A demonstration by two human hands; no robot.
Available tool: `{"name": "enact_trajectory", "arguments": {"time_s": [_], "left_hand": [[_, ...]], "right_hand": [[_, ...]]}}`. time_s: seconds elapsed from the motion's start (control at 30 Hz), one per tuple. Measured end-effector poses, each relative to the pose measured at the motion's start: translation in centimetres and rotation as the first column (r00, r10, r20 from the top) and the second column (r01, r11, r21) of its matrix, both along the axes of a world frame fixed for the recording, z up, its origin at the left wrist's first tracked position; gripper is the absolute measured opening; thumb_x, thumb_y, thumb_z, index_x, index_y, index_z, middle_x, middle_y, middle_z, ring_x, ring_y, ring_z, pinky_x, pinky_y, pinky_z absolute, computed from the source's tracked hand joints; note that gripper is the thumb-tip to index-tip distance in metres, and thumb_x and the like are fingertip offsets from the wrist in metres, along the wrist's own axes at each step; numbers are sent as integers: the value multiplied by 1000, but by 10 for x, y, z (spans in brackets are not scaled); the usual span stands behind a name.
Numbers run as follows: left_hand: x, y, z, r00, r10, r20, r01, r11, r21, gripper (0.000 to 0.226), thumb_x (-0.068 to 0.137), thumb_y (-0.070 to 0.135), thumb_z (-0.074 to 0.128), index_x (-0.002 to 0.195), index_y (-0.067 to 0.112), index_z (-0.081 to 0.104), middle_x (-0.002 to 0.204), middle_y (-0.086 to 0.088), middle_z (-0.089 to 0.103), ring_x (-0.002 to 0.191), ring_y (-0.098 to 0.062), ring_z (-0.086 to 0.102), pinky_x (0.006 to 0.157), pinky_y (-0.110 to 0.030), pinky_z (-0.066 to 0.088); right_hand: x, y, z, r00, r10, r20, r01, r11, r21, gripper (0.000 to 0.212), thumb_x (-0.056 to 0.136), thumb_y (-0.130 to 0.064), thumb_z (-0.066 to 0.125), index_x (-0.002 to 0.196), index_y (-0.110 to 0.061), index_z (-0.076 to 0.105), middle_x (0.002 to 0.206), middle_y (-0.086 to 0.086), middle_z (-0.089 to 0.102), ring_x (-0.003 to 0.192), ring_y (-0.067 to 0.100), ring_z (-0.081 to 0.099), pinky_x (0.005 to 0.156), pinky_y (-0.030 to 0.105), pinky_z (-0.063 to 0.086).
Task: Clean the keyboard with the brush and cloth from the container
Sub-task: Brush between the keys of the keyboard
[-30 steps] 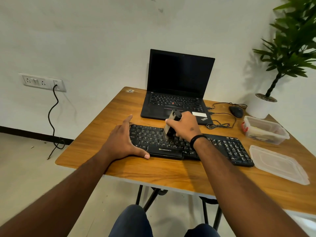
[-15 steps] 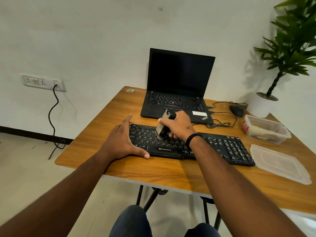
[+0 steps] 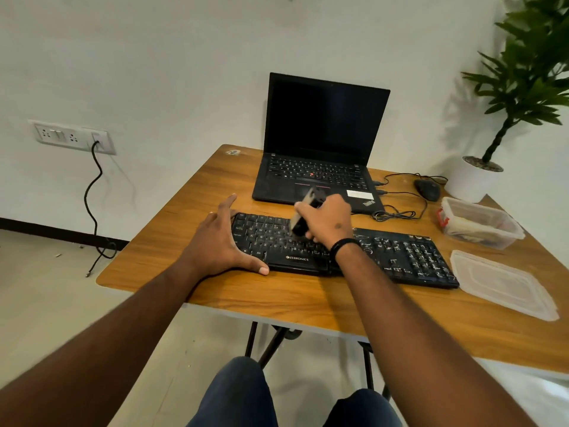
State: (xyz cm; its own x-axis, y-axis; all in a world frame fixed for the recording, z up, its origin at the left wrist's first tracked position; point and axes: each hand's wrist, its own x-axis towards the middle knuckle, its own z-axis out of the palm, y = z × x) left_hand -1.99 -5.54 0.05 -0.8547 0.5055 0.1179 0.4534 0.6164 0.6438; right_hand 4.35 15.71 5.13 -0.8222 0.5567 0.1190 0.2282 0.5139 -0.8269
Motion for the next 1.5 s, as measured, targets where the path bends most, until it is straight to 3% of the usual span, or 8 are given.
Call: {"name": "enact_trajectory", "arguments": {"time_s": [0.13, 0.27, 0.5, 0.7, 0.87, 1.0, 1.13, 1.5], "left_hand": [[1, -1, -1, 1000, 17, -2, -17, 1000, 4, 167, 20, 89, 80, 157, 33, 2, 156, -8, 38, 145, -28, 33, 118, -50, 31], [1, -1, 0, 1000, 12, -21, -12, 1000, -4, 166, 22, 89, 80, 157, 31, 2, 156, -7, 38, 145, -28, 32, 118, -49, 31], [2, 2, 2, 1000, -8, -22, 8, 1000, 7, 164, 30, 75, 88, 159, 25, 1, 156, -7, 39, 145, -28, 32, 119, -48, 29], [5, 2, 3, 1000, 2, -11, -2, 1000, 4, 164, 28, 77, 88, 158, 27, 1, 154, -6, 41, 145, -28, 33, 119, -47, 30], [3, 1, 3, 1000, 13, -13, -12, 1000, 5, 164, 27, 79, 87, 158, 28, 2, 155, -7, 39, 145, -28, 32, 118, -47, 30], [3, 3, 3, 1000, 12, -15, -12, 1000, -4, 163, 29, 75, 88, 158, 26, 1, 157, -8, 37, 146, -29, 31, 118, -47, 28], [3, 2, 1, 1000, 8, -10, -8, 1000, -2, 165, 27, 81, 85, 158, 29, 1, 156, -8, 38, 145, -29, 32, 119, -48, 29], [2, 0, 0, 999, 14, -38, -14, 1000, -1, 167, 23, 87, 81, 158, 27, 2, 156, -5, 40, 145, -27, 32, 119, -50, 30]], "right_hand": [[-14, -33, -3, 998, 61, -17, -60, 996, 60, 26, 85, -31, 70, 68, -16, 57, 68, 6, 71, 54, 17, 69, 49, 35, 59], [-5, -6, 5, 998, 27, 50, -27, 1000, 1, 22, 88, -28, 71, 83, -11, 59, 73, 6, 68, 45, 10, 62, 35, 17, 43], [4, 9, 9, 997, -72, 37, 71, 997, 32, 24, 87, -24, 70, 71, -13, 56, 68, 5, 66, 47, 13, 63, 34, 17, 42], [-24, -54, 3, 1000, 20, -15, -19, 998, 66, 33, 80, -31, 70, 57, -13, 54, 60, 7, 68, 55, 22, 70, 55, 42, 61], [-13, -26, 12, 997, 27, 69, -32, 997, 72, 26, 85, -28, 70, 68, -13, 57, 66, 4, 67, 58, 19, 69, 50, 32, 58], [1, 7, 15, 992, -61, 112, 30, 964, 263, 27, 83, -29, 68, 65, -16, 53, 63, -1, 60, 59, 16, 62, 50, 28, 50], [-9, -20, 9, 998, -9, 69, -8, 971, 239, 17, 87, -27, 67, 77, -15, 60, 72, 0, 65, 66, 14, 66, 55, 26, 57], [-17, -73, -1, 995, 95, -36, -88, 984, 158, 29, 84, -34, 66, 63, -15, 62, 60, -1, 63, 55, 15, 62, 45, 24, 43]]}}
